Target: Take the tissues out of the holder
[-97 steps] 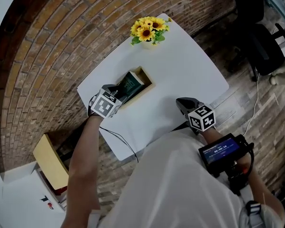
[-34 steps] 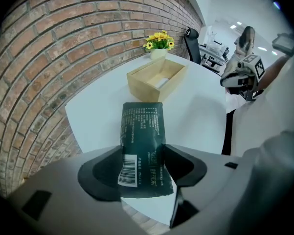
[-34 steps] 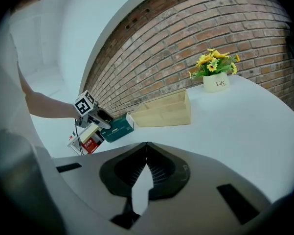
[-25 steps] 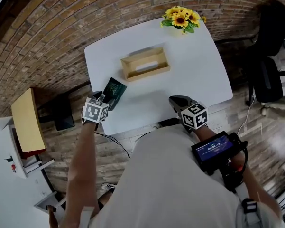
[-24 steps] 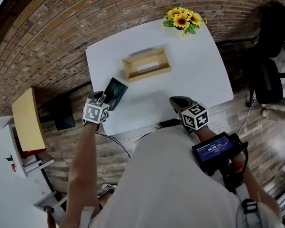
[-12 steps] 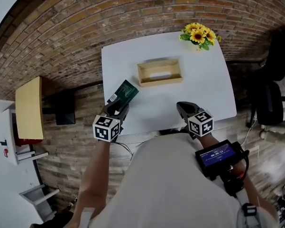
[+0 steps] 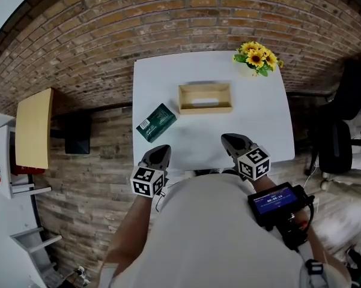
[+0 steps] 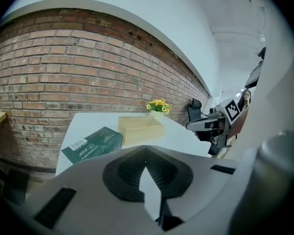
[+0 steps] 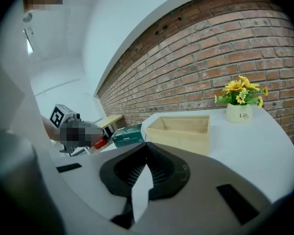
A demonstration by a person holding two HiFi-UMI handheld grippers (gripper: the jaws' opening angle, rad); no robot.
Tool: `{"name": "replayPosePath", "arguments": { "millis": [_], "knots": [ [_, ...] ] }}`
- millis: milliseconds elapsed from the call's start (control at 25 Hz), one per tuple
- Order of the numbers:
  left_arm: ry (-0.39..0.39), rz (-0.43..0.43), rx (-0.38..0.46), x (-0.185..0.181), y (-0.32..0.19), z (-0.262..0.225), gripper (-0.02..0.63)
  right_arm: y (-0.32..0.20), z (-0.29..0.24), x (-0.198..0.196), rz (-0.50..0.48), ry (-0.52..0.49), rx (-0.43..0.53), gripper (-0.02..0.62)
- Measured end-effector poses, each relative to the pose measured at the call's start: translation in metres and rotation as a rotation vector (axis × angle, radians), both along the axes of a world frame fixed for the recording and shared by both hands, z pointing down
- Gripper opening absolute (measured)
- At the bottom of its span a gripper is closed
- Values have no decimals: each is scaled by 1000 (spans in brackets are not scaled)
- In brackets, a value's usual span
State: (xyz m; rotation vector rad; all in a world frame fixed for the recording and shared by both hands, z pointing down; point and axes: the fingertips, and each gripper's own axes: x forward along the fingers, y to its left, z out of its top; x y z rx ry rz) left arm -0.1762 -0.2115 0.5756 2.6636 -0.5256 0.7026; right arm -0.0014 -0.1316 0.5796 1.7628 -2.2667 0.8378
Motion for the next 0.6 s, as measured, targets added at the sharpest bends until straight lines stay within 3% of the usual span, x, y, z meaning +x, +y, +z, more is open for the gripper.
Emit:
{"name": "replayPosePath", "arguments": {
  "millis": [600],
  "knots": [
    [-12, 46, -12, 19, 2, 7, 9, -2, 4, 8, 27, -8, -8, 6]
  ]
}}
